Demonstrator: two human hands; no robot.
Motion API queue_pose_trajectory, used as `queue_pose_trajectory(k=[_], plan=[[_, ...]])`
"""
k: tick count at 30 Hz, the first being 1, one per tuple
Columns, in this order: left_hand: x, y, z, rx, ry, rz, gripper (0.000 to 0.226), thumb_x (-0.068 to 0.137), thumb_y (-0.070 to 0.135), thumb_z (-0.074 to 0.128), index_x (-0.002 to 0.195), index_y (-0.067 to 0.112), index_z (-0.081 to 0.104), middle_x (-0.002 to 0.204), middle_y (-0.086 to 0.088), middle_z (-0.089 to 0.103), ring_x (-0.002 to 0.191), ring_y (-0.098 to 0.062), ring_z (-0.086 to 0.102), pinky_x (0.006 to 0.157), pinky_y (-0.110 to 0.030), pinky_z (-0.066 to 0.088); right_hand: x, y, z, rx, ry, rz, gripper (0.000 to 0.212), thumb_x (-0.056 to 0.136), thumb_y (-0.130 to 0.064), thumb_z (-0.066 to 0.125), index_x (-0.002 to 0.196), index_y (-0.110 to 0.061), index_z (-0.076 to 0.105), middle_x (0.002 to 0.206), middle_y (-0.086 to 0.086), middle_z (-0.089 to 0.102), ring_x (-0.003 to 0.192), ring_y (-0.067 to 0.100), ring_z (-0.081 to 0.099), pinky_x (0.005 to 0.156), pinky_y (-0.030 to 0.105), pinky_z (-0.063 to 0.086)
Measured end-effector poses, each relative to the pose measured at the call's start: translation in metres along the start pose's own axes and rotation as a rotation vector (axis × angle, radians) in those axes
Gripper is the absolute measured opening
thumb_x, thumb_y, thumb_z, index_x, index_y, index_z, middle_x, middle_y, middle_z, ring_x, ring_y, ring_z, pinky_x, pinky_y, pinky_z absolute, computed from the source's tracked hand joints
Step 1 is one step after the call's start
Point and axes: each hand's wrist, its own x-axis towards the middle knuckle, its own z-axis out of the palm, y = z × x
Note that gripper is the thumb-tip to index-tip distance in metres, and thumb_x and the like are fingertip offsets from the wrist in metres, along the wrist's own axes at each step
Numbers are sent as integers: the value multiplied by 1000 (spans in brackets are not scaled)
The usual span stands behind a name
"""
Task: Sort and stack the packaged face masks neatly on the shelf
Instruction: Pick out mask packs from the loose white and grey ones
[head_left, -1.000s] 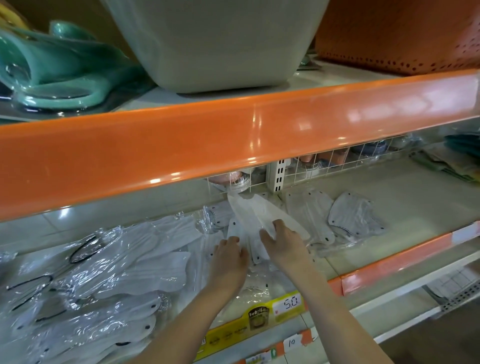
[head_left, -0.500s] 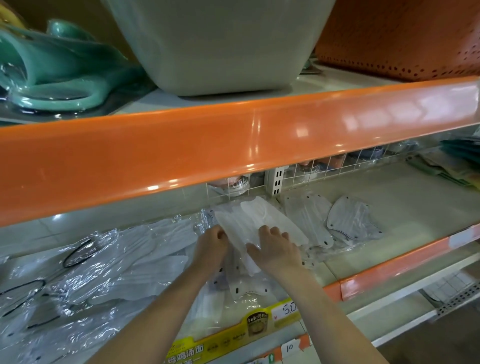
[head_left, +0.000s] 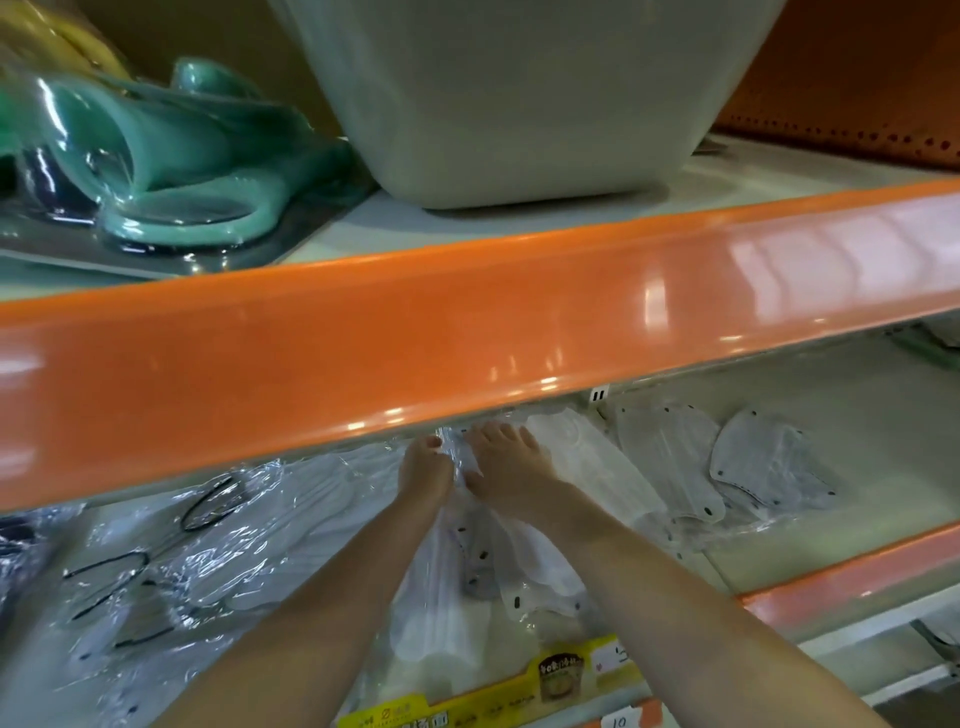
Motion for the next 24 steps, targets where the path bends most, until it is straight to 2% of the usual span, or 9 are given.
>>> queue_pose_trajectory(k=[3,5,8,13,16,18,21,24], plan=[[-4,6,-3,-14,-19,-15,28,78,-1,44,92,3,69,90,-18,69,85,-33,65,66,-31,45,7,9,10,-105,-99,65,64,95,-52,41,147,-21,24,152,0,28,140,20,22,112,53,17],[-4,9,-4,-40,-20,-17,23,77,-5,42,71,6,62,73,-16,63,69,-29,60,62,-31,39,10,13,14,-200,-133,139,68,93,-58,39,147,-19,25,150,2,31,137,24,26,108,55,23],[1,11,-2,-83,-15,-36,32,78,-8,37,61,17,47,68,-14,52,68,-24,52,64,-34,37,15,12,13,-199,-125,220,72,89,-65,43,143,-19,30,145,6,38,134,29,33,105,55,27],[-4,20,2,-116,-76,-57,34,83,-8,34,76,20,51,66,-10,51,69,-24,51,63,-35,40,19,6,15,-219,-84,242,57,94,-47,48,139,-14,36,140,9,43,129,30,38,103,47,32],[-5,23,8,-101,-100,-36,32,81,-9,34,63,14,46,61,-10,47,67,-25,50,64,-37,39,18,8,13,-208,-7,220,49,96,-34,49,137,-11,37,136,9,49,126,29,44,100,43,35],[-6,26,12,-91,-102,-42,29,82,-8,35,65,11,48,62,-11,47,63,-25,50,62,-36,40,16,9,11,-178,12,207,46,97,-29,45,137,-11,36,135,9,51,125,28,46,100,42,35],[-4,28,15,-110,-109,-69,21,87,-7,37,92,3,55,64,-10,51,54,-22,51,53,-32,46,10,14,13,-108,33,180,46,95,-32,49,135,-13,38,132,6,54,122,25,49,98,40,36],[0,27,20,-121,-114,-90,22,91,3,45,107,-8,56,75,-14,56,66,-26,57,64,-37,50,4,19,18,7,50,164,43,91,-39,54,125,-16,44,124,4,58,118,23,51,94,39,35]])
